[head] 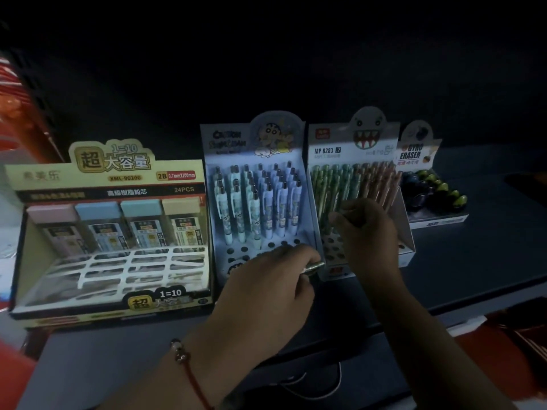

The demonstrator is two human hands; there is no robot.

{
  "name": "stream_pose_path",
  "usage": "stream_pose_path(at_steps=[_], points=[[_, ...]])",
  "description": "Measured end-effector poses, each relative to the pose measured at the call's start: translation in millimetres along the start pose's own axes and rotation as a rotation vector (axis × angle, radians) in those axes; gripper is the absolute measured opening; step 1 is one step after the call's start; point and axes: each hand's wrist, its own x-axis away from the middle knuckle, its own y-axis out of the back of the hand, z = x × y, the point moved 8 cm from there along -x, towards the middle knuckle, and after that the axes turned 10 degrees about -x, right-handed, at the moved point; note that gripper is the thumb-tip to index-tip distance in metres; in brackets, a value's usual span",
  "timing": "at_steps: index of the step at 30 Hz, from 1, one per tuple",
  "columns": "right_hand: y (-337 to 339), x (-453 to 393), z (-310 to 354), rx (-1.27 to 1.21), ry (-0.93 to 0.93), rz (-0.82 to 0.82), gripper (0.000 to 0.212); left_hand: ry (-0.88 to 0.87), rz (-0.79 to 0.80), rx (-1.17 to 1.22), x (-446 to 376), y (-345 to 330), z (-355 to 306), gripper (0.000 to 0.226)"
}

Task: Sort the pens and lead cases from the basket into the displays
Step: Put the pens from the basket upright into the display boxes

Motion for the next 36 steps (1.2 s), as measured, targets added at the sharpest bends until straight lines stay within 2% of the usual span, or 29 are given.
stream_pose_path(at_steps=[4, 9, 13, 16, 19, 26, 29, 36], points=[[4.8, 3.8, -0.4, -0.095, -0.08, 0.068, 0.008, -0.028, -0.014, -0.003, -4.3, -2.7, 2.5, 0.034], [-15.2, 34.9, 14.2, -0.351, -0.272, 0.404, 0.011, -0.029, -0.065, 0.025, -7.4, 1.0, 4.1, 0.039], [-20.5, 58.0, 16.8, -0.388, -0.403, 0.588, 0.027, -0.022, -0.112, 0.037, -6.7, 5.1, 1.4, 0.042], [-17.2, 67.4, 15.3, -0.338, -0.435, 0.683, 0.022, -0.022, -0.127, 0.047, -5.8, 6.4, -0.4, 0.043], [-6.5, 66.8, 10.7, -0.328, -0.454, 0.626, 0.023, -0.033, -0.108, 0.03, -4.6, 4.3, -3.9, 0.039], [28.8, 52.0, 5.9, -0.537, -0.593, 0.321, 0.014, -0.054, -0.094, -0.025, -3.1, -0.8, -9.3, 0.035], [41.8, 46.1, 1.1, -0.578, -0.633, 0.23, 0.016, -0.052, -0.087, -0.048, -3.8, -3.6, -9.2, 0.033], [58.9, 32.8, -3.2, -0.646, -0.584, 0.141, 0.013, -0.037, -0.077, -0.074, -1.9, -6.2, -14.7, 0.03]])
